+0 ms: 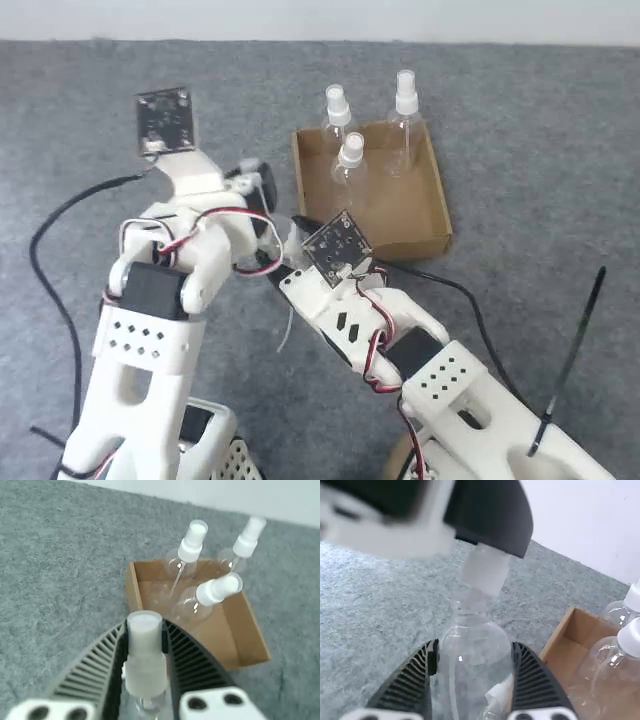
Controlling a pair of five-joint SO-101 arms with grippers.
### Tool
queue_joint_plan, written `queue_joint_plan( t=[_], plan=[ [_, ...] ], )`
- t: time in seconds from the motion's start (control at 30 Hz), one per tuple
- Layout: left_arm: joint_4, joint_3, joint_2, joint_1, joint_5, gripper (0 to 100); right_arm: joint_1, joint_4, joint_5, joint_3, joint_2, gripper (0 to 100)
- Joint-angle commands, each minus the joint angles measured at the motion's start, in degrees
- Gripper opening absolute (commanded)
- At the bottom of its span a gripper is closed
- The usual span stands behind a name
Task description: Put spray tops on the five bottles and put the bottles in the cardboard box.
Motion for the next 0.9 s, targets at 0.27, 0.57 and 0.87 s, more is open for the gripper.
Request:
queue_joint_plan(
  t=[0.27,0.57,0.87],
  plan=[
    [5.1,0.8,-6.8,1.4,-6.9,2,4.0,-2.2,-5.3,-1.0,-3.8,0.6],
    [5.8,-3.0,-8.4,0.8,-10.8,12,3.9,-1.7,-5.3,-0.9,-3.8,0.6],
    [9.8,-20.1,-2.4,-3.9,-12.1,17,3.9,-2.2,-5.3,0.6,-3.8,0.6]
  ],
)
